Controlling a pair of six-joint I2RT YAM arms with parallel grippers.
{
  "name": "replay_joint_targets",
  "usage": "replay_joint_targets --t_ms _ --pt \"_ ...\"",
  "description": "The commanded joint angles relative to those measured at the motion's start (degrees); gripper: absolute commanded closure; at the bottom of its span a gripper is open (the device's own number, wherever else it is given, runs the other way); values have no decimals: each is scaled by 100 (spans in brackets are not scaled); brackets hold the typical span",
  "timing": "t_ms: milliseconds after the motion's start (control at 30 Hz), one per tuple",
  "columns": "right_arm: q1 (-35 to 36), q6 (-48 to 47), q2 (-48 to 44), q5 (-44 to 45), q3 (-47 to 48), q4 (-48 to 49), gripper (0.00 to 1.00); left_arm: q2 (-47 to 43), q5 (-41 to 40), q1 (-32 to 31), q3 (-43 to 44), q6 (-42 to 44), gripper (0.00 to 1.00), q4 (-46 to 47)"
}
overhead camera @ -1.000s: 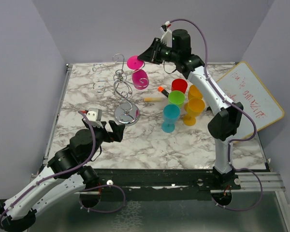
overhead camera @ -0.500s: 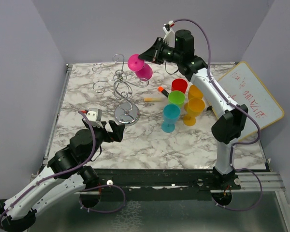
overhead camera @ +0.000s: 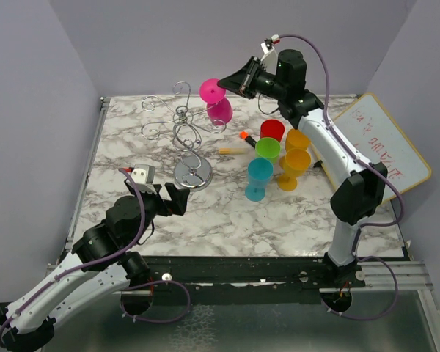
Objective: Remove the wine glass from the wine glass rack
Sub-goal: Pick up the wine glass from the wine rack.
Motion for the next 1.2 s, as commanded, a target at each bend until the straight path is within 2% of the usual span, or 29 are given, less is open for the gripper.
replay_joint_targets --t_ms 0,200,600,1167 --pt "-61 377 -247 136 -199 334 99 -24 -51 27 -10 -23 1 -96" --pt "-78 527 -545 175 -740 772 99 -83 -71 27 8 7 1 -110" --pt "-71 671 -708 -445 -996 1048 99 -93 -91 27 -18 -32 1 -114" --pt "-54 666 -122 -1146 -358 620 99 -198 -109 27 -62 -80 1 -119"
